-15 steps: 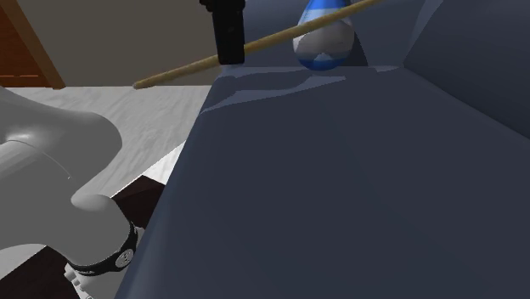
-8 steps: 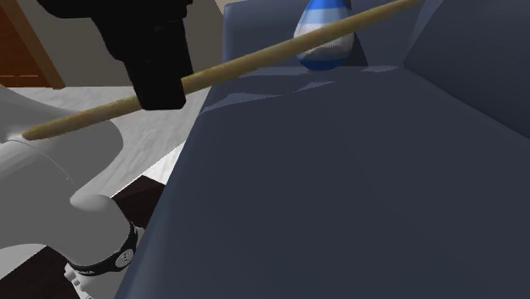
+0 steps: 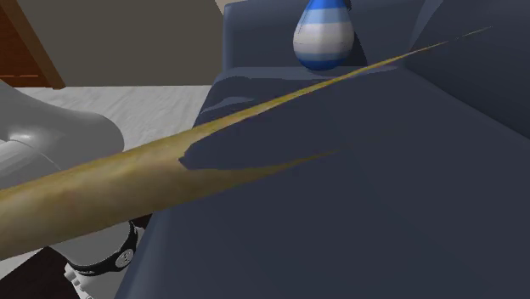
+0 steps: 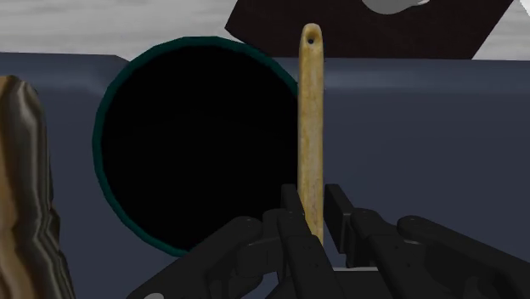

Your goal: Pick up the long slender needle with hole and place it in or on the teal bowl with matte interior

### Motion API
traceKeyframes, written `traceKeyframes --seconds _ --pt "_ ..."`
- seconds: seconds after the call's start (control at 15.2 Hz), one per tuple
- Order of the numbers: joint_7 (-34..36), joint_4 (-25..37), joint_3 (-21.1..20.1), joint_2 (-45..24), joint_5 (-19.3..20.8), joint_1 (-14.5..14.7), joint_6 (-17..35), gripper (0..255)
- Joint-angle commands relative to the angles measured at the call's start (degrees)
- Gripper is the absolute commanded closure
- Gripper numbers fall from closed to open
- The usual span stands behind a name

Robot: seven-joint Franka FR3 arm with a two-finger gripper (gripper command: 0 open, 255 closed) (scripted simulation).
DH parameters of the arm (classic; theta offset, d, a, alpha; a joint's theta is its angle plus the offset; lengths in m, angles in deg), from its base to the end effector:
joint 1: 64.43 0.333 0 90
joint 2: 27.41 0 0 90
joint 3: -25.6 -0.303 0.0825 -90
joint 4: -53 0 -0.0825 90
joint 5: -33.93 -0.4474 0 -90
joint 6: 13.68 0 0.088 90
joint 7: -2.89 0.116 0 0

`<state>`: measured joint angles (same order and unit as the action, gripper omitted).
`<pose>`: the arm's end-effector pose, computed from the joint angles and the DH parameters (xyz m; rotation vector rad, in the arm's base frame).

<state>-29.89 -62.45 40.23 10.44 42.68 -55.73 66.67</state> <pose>0.3929 -0.0940 0.6758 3.0435 0.7614 0.0470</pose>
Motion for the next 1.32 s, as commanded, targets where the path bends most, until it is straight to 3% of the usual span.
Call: traceKeyframes --seconds 0.0,0.26,1.25 --pt "-2.9 1.6 2.6 -1.8 1.1 -0.3 0.5 255" --pt "-8.6 5.4 7.8 -5.4 2.7 -0.7 1.1 255" --pt "-7.6 -9.1 8.8 -1.4 4.4 -1.8 11.7 255"
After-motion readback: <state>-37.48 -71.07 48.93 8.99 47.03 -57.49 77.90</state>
